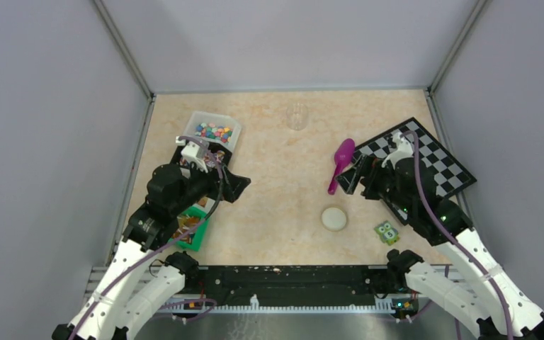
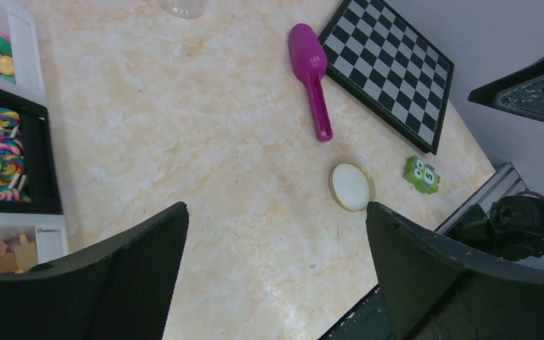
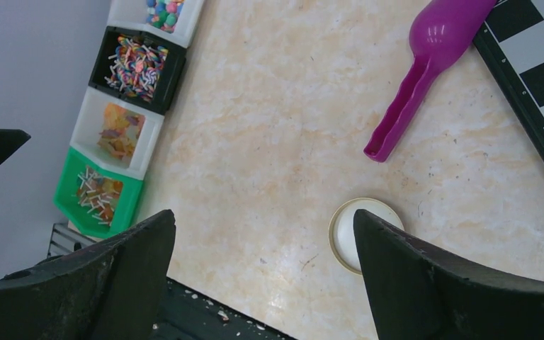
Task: Pack the candies
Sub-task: Pick up the spatula from the center of the board.
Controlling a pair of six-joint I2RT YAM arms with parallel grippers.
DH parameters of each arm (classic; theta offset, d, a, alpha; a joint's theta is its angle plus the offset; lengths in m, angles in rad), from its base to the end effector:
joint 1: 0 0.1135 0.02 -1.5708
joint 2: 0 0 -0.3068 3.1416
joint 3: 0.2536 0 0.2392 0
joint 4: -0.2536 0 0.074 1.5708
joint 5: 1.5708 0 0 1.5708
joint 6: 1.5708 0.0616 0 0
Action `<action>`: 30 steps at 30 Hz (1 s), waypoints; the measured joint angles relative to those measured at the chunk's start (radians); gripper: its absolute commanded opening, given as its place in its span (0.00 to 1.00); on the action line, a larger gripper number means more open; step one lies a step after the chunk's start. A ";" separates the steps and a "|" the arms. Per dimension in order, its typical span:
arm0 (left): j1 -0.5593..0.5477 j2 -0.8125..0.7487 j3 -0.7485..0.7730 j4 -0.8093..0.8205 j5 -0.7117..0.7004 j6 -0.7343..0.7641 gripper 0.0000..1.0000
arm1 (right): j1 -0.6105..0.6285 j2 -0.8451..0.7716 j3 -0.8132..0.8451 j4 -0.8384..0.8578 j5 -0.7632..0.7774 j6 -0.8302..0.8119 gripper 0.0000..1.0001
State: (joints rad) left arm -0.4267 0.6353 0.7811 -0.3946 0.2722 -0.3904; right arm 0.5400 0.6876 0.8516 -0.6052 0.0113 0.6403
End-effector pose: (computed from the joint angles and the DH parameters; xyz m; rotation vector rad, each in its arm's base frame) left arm 0.1048 -0.0658 0.3557 0.2342 1.8747 -0.8165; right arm 0.1069 0.0632 0.3473 0.1123 2.0880 0.7275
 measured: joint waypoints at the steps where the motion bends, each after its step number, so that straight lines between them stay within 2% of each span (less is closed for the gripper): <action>1: 0.000 -0.002 0.000 0.000 0.000 0.000 0.99 | 0.000 -0.007 -0.003 0.002 0.003 0.000 0.95; 10: 0.000 -0.051 -0.046 0.044 -0.020 0.035 0.99 | 0.000 -0.079 -0.029 0.020 0.103 0.058 0.93; 16: 0.000 -0.094 -0.134 0.061 -0.056 0.057 0.99 | 0.000 -0.095 -0.093 0.076 0.182 0.097 0.82; 18: 0.000 -0.096 -0.146 0.055 -0.060 0.064 0.99 | -0.001 -0.046 -0.115 0.086 0.215 0.114 0.78; 20: 0.000 -0.096 -0.146 0.054 -0.069 0.075 0.99 | -0.001 0.049 -0.117 0.093 0.254 0.133 0.68; 22: 0.000 -0.096 -0.146 0.053 -0.076 0.079 0.99 | -0.001 0.146 -0.125 0.132 0.275 0.130 0.64; 30: 0.000 -0.102 -0.146 0.050 -0.074 0.079 0.99 | -0.002 0.443 -0.153 0.314 0.277 0.056 0.52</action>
State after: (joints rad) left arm -0.4267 0.5335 0.6346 -0.3447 0.1978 -0.3115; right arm 0.5385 1.1309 0.6987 -0.2909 0.2886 0.6964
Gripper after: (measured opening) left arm 0.987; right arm 0.557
